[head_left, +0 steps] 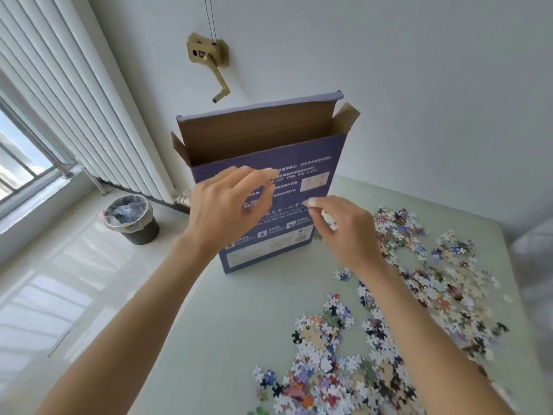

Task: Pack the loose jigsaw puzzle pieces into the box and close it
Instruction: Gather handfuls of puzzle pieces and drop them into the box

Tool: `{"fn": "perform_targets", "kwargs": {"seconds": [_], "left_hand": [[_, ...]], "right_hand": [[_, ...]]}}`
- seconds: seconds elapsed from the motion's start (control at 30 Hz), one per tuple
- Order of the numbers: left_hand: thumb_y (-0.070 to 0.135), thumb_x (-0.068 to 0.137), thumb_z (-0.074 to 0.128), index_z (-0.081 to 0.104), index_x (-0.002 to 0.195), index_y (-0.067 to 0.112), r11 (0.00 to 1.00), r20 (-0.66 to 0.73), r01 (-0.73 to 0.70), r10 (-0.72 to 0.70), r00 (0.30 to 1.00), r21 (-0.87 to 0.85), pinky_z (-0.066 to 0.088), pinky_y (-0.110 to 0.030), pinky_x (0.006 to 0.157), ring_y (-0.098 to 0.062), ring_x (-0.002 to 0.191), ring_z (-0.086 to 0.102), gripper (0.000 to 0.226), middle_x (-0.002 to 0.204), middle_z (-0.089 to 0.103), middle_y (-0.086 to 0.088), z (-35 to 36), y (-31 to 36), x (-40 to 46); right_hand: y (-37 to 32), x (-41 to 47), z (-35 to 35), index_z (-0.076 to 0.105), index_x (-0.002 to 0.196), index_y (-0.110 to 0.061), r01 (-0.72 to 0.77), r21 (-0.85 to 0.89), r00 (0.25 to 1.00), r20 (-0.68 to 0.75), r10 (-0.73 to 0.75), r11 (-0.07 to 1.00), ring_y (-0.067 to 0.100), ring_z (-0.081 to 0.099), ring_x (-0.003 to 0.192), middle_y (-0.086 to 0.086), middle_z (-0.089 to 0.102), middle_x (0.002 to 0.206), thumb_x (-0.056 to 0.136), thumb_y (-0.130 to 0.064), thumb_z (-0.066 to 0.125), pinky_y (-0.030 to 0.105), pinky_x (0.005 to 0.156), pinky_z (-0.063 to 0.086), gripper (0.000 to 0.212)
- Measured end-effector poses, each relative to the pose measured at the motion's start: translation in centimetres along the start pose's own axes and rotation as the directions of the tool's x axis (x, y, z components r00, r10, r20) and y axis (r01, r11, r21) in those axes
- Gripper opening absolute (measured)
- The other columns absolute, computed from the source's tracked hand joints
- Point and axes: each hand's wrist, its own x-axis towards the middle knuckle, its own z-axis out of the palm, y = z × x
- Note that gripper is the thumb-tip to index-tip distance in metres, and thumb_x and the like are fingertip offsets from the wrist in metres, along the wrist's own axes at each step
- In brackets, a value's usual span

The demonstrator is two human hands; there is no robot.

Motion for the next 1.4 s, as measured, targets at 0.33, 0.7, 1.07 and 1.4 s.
{"fn": "perform_targets", "kwargs": {"seconds": [0.33, 0.7, 1.07, 1.4], "left_hand": [[0.028, 0.084, 0.064, 0.061, 0.116, 0.029, 0.722, 0.746, 0.691, -0.483, 0.459, 0.042, 0.053, -0.027, 0.080, -0.006, 0.085, 0.061, 0.032, 0.103, 0.067, 0.007, 6.8, 6.0, -19.7], [0.046, 0.066, 0.079, 0.035, 0.137, 0.020, 0.715, 0.922, 0.633, -0.387, 0.002, 0.298, 0.041, -0.031, 0.096, -0.022, 0.113, 0.045, 0.087, 0.132, 0.037, -0.007, 5.9, 10.0, -28.3], [0.030, 0.072, 0.078, 0.050, 0.124, 0.022, 0.808, 0.963, 0.585, -0.209, 0.168, 0.073, 0.044, -0.029, 0.090, -0.019, 0.105, 0.052, 0.059, 0.121, 0.048, 0.000, 5.1, 10.6, -31.2], [0.031, 0.080, 0.071, 0.056, 0.114, 0.016, 0.756, 0.924, 0.649, -0.306, 0.231, 0.088, 0.048, -0.031, 0.085, -0.020, 0.098, 0.055, 0.040, 0.110, 0.055, -0.004, 7.1, 11.8, -30.4]], "right_hand": [[3.7, -19.3, 6.6, 0.039, 0.139, -0.020, -0.430, -0.350, 0.496, 0.679, 0.542, 0.832, 0.026, 0.025, 0.138, 0.006, 0.031, 0.147, 0.091, -0.038, 0.052, 0.037, 0.111, 0.023, 0.053], [1.6, -23.3, 9.8, 0.029, 0.141, -0.025, -0.308, -0.422, 0.366, 0.775, 0.515, 0.853, 0.031, 0.013, 0.139, 0.008, 0.014, 0.152, 0.068, -0.070, 0.060, 0.053, 0.113, 0.017, 0.091], [-2.7, -26.2, 8.8, 0.047, 0.129, -0.020, -0.492, -0.315, 0.428, 0.724, 0.541, 0.811, 0.020, 0.047, 0.112, 0.006, 0.043, 0.129, 0.079, -0.029, 0.070, 0.027, 0.086, 0.045, 0.056], [-2.7, -25.8, 8.1, 0.049, 0.129, -0.011, -0.554, -0.280, 0.441, 0.700, 0.561, 0.784, 0.020, 0.055, 0.112, 0.005, 0.055, 0.128, 0.084, -0.016, 0.066, 0.021, 0.089, 0.038, 0.048]]}}
